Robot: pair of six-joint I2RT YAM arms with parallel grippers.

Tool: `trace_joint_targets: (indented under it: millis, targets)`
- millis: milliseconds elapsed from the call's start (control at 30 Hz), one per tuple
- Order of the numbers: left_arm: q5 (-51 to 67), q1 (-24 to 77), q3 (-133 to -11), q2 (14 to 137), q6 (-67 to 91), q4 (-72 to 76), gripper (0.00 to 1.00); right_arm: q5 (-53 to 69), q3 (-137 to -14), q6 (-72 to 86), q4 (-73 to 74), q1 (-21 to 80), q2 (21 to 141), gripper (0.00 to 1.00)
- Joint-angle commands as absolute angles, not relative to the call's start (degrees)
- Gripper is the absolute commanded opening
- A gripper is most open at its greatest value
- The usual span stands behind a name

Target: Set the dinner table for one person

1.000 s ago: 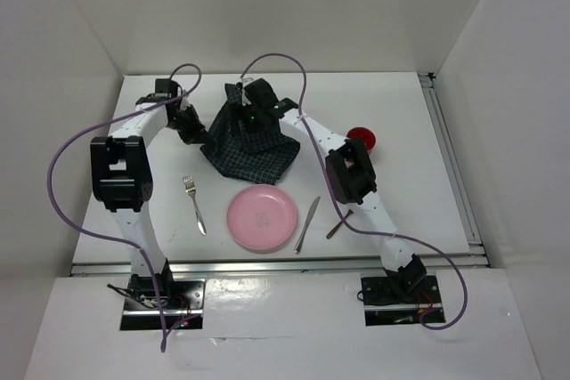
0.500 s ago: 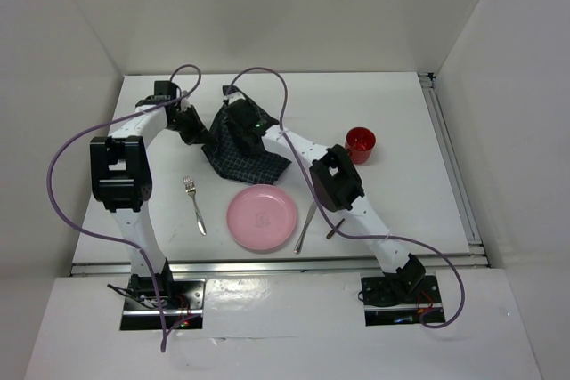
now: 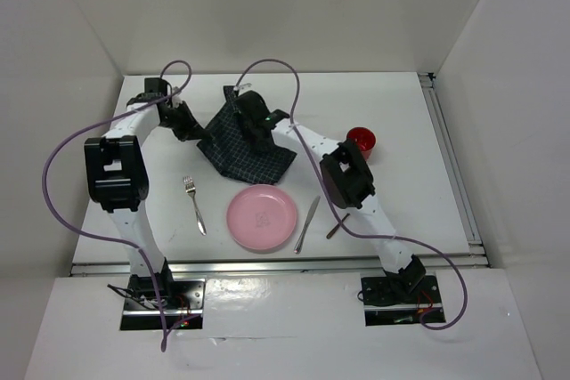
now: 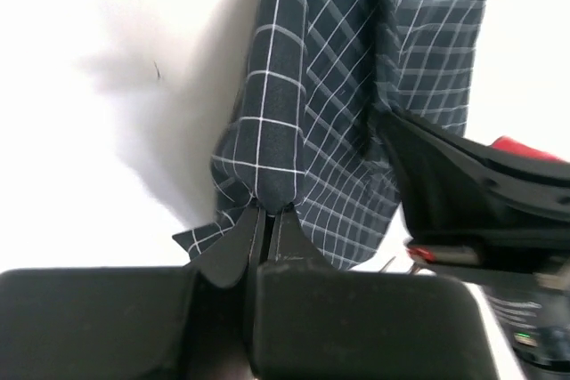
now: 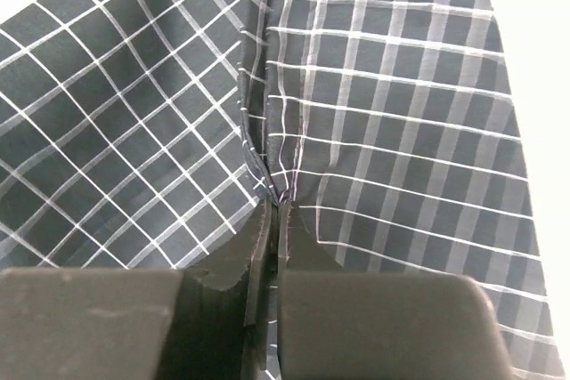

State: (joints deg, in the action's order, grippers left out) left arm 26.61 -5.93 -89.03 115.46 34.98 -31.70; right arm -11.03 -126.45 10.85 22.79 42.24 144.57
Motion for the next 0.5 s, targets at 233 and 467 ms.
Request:
trace_joint_targets:
  millis: [233,467]
  targets:
    - [28.30,-8.34,-113.79,119.09,35.16,-37.17,0.00,-0.54,-124.01,13.01,15.04,32.09,125.43,0.00]
    - [29.62,-9.40,-126.65,118.66,34.54,-38.33,0.00,0.70,-109.90,13.62,6.70,28.56,114.37,0.00]
